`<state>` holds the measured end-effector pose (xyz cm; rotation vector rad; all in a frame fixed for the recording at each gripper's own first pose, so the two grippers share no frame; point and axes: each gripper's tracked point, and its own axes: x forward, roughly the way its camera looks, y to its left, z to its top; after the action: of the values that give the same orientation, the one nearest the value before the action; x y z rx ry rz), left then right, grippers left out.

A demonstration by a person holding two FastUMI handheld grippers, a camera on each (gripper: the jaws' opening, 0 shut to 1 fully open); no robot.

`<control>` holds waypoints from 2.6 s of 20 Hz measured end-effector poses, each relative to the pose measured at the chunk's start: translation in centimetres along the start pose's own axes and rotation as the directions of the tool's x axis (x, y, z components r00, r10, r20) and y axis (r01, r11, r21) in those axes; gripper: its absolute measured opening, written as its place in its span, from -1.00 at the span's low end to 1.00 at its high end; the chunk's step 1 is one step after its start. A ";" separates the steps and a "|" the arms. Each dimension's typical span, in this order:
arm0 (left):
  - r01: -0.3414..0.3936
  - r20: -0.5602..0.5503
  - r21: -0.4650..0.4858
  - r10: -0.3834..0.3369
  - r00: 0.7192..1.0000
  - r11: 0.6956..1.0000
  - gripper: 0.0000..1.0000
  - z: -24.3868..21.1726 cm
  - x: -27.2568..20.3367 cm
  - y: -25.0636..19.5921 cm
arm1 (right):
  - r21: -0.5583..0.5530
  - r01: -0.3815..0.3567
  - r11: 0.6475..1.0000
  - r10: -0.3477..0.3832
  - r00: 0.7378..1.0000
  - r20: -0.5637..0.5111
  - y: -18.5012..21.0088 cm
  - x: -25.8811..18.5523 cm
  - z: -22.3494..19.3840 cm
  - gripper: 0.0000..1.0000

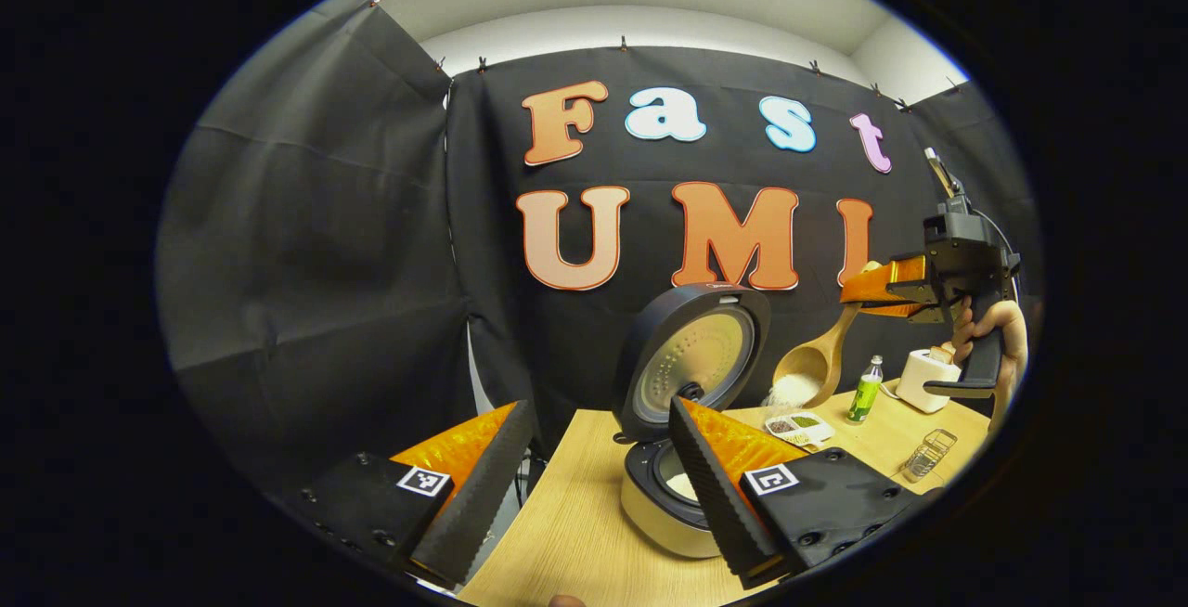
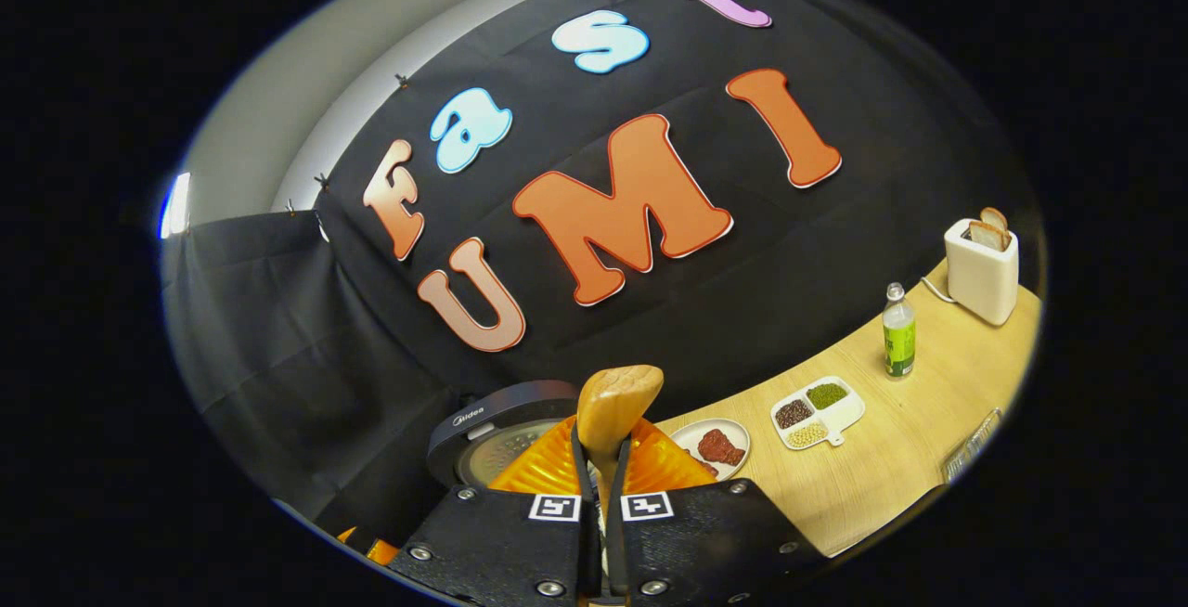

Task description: Close the left gripper, press the button to open the rice cooker; take a wooden spoon from the chopstick holder with the right hand, scoop a spoonful of rice and pour it into the rice cooker, then put the wooden spoon back into the chopstick holder.

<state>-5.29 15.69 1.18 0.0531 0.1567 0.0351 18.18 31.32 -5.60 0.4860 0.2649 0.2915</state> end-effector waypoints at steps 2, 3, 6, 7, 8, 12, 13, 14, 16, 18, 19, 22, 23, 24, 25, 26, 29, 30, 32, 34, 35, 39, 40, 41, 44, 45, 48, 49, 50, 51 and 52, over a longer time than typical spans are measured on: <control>0.000 -0.001 0.002 0.000 1.000 1.000 0.94 -0.1 0.0 0.1 | -0.066 0.007 0.998 -0.005 1.000 0.028 0.4 -0.1 0.4 -0.97; -0.002 -0.002 0.001 0.002 1.000 1.000 0.94 -0.2 0.0 0.1 | -0.102 0.015 0.995 -0.011 0.999 0.039 0.6 -0.2 0.5 -0.96; -0.005 -0.005 -0.004 0.005 1.000 1.000 0.94 -0.4 0.1 0.3 | -0.189 0.015 0.982 -0.002 0.998 0.068 1.6 -0.5 0.8 -0.97; -0.006 -0.005 -0.005 0.006 1.000 1.000 0.94 -0.5 0.2 0.5 | -0.214 0.011 0.977 0.004 0.997 0.071 1.9 -0.7 0.9 -0.97; -0.007 -0.005 -0.005 0.007 1.000 1.000 0.99 -0.5 0.2 0.5 | -0.244 0.005 0.970 0.013 0.997 0.072 2.3 -0.7 0.8 -0.96; -0.009 -0.006 -0.001 0.009 1.000 1.000 0.99 -0.8 0.3 0.7 | -0.319 -0.029 0.947 0.048 0.997 0.053 3.9 -0.9 -0.2 -0.96; -0.008 -0.007 -0.003 0.008 1.000 1.000 0.99 -0.9 0.2 0.6 | -0.336 -0.039 0.941 0.058 0.997 0.045 4.3 -0.8 -0.6 -0.96; -0.008 -0.006 -0.004 0.008 1.000 1.000 0.94 -0.9 0.2 0.7 | -0.356 -0.047 0.933 0.065 0.997 0.039 4.5 -0.8 -0.9 -0.96; -0.010 -0.004 -0.009 0.010 1.000 1.000 0.94 -0.9 0.2 1.0 | -0.405 -0.055 0.912 0.073 0.997 0.028 4.8 -0.8 -1.4 -0.96; -0.011 -0.006 -0.012 0.011 1.000 1.000 0.94 -1.1 0.2 1.1 | -0.455 -0.052 0.889 0.074 0.997 0.031 5.0 -0.8 -2.0 -0.96; -0.011 -0.008 -0.014 0.011 1.000 1.000 0.99 -1.2 0.3 1.2 | -0.482 -0.056 0.874 0.083 0.996 0.033 5.2 -0.7 -2.2 -0.97; -0.005 -0.011 -0.018 0.004 1.000 1.000 0.94 -1.4 0.3 1.0 | -0.555 -0.086 0.828 0.127 0.991 0.036 6.2 -0.8 -2.5 -0.96; -0.004 -0.010 -0.019 0.004 1.000 1.000 0.94 -1.5 0.2 1.0 | -0.574 -0.094 0.813 0.139 0.990 0.034 6.4 -0.9 -2.8 -0.96; -0.004 -0.009 -0.020 0.004 1.000 1.000 0.94 -1.4 0.2 1.0 | -0.594 -0.104 0.798 0.152 0.988 0.031 6.6 -1.0 -3.0 -0.96; -0.007 -0.008 -0.020 0.006 1.000 1.000 0.94 -1.4 0.2 1.0 | -0.616 -0.111 0.780 0.161 0.987 0.026 6.9 -1.1 -3.2 -0.96; -0.009 -0.007 -0.019 0.009 1.000 1.000 0.94 -1.3 0.3 1.0 | -0.634 -0.114 0.765 0.167 0.986 0.024 7.1 -1.3 -3.4 -0.96; -0.004 -0.007 -0.018 0.003 1.000 1.000 0.94 -1.4 0.1 0.8 | -0.629 -0.114 0.769 0.159 0.987 0.015 6.7 -1.4 -3.7 -0.97; -0.004 -0.008 -0.018 0.004 1.000 1.000 0.94 -1.3 0.1 0.7 | -0.592 -0.122 0.796 0.156 0.988 0.005 6.3 -1.5 -3.6 -0.96; 0.005 0.000 -0.032 -0.005 1.000 0.999 0.94 -1.0 -0.2 0.5 | -0.482 -0.118 0.868 0.132 0.991 -0.004 5.4 -1.9 -2.9 -0.96; 0.010 0.005 -0.049 -0.010 1.000 0.999 1.00 -0.6 -0.5 0.2 | -0.397 -0.112 0.911 0.130 0.991 0.019 4.6 -2.8 -0.8 -0.97; 0.010 0.008 -0.052 -0.010 1.000 0.999 1.00 -0.4 -0.6 0.1 | -0.373 -0.106 0.922 0.129 0.991 0.037 4.0 -3.5 0.4 -0.97; 0.011 0.021 -0.070 -0.010 1.000 0.997 1.00 0.9 -1.3 -0.8 | -0.263 -0.094 0.960 0.122 0.988 0.090 0.4 -7.2 4.4 -0.97; 0.010 0.028 -0.082 -0.008 1.000 0.997 1.00 1.1 -1.5 -1.0 | -0.228 -0.091 0.969 0.118 0.988 0.104 -0.9 -8.2 5.4 -0.96; 0.012 0.033 -0.092 -0.009 0.999 0.996 0.99 1.5 -1.7 -1.3 | -0.205 -0.082 0.975 0.107 0.988 0.113 -2.4 -9.1 6.2 -0.97; 0.010 0.044 -0.090 -0.006 0.999 0.996 0.94 1.9 -2.2 -2.0 | -0.174 -0.005 0.985 0.031 0.989 0.146 -8.1 -11.6 8.1 -0.96; 0.006 0.048 -0.085 -0.002 0.999 0.996 0.94 2.0 -2.4 -2.1 | -0.167 0.023 0.986 0.003 0.988 0.155 -10.0 -12.5 8.6 -0.96; -0.001 0.051 -0.078 0.005 0.999 0.997 0.94 2.3 -2.9 -2.6 | -0.134 0.106 0.985 -0.081 0.981 0.175 -15.8 -15.1 9.5 -0.96; -0.002 0.049 -0.074 0.006 0.999 0.997 0.94 2.2 -3.0 -2.8 | -0.121 0.130 0.984 -0.106 0.977 0.183 -17.7 -15.9 9.8 -0.96; 0.015 0.038 -0.062 -0.012 0.999 0.998 0.94 2.1 -3.2 -3.3 | -0.111 0.154 0.982 -0.130 0.973 0.192 -19.3 -16.5 10.0 -0.96; 0.036 0.049 -0.046 -0.034 0.998 0.998 0.94 2.0 -3.4 -4.0 | -0.104 0.179 0.978 -0.156 0.968 0.197 -20.9 -17.1 10.0 -0.96; 0.033 0.065 -0.036 -0.031 0.997 0.999 0.94 2.5 -3.5 -4.3 | -0.097 0.201 0.975 -0.179 0.964 0.198 -22.3 -17.7 9.7 -0.96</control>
<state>-8.20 11.17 3.99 0.0147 0.0924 0.0045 9.56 2.53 -5.17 0.3662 0.1076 0.0714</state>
